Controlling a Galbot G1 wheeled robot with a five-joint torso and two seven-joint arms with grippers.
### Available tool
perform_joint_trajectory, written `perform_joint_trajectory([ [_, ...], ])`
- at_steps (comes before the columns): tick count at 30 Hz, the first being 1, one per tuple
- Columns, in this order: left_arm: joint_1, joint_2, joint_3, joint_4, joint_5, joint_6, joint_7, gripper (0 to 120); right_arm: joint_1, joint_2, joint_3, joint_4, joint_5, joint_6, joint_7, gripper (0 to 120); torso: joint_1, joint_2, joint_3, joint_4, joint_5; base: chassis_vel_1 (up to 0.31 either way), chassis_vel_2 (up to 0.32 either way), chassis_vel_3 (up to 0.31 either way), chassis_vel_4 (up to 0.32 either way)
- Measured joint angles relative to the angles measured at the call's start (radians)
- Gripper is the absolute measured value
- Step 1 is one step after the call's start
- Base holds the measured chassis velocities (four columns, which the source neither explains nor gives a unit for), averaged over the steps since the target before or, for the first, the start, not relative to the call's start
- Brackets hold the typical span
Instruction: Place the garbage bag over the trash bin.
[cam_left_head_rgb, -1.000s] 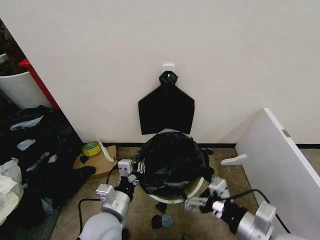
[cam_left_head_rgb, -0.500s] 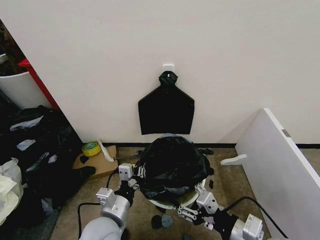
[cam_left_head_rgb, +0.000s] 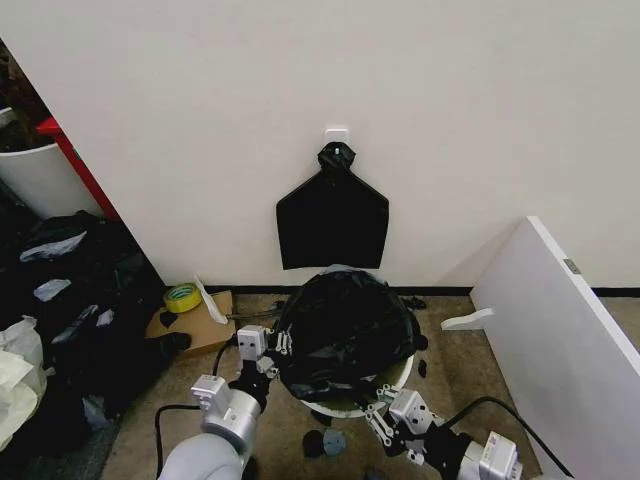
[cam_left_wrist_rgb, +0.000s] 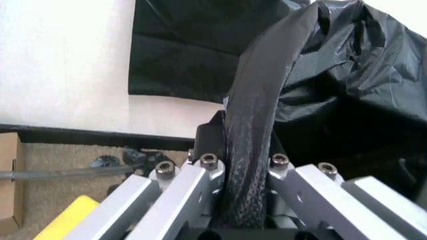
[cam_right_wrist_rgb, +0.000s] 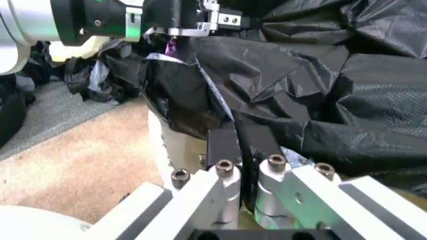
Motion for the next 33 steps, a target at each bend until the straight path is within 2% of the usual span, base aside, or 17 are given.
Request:
perform_joint_trajectory([
  [15, -0.034, 0.001, -0.035, -0.011, -0.084, 0.02, -0.047, 4, -0.076, -0.083, 0.104, 0.052, -0.018, -0.017, -0.064, 0, 0.0, 0.0, 0.0, 0.0, 0.0, 0.0, 0.0, 0.0, 0.0],
  [21, -0.053, -0.002, -0.046, -0.017, -0.129, 0.031, -0.071, 4, -0.109, -0.092, 0.109, 0.052, -0.047, -0.001, -0.084, 0, 0.0, 0.0, 0.0, -0.0001, -0.0001, 0.0, 0.0, 0.0, 0.0],
  [29, -0.081, -0.006, -0.047, -0.036, -0.213, 0.063, -0.134, 4, -0.112, -0.073, 0.02, 0.014, -0.163, 0.051, -0.098, 0, 0.0, 0.0, 0.0, 0.0, 0.0, 0.0, 0.0, 0.0, 0.0],
  [33, -0.096, -0.02, -0.038, -0.055, -0.291, 0.119, -0.229, 4, -0.084, -0.031, -0.039, -0.034, -0.222, 0.07, -0.101, 0, 0.0, 0.0, 0.0, 0.0, 0.0, 0.0, 0.0, 0.0, 0.0],
])
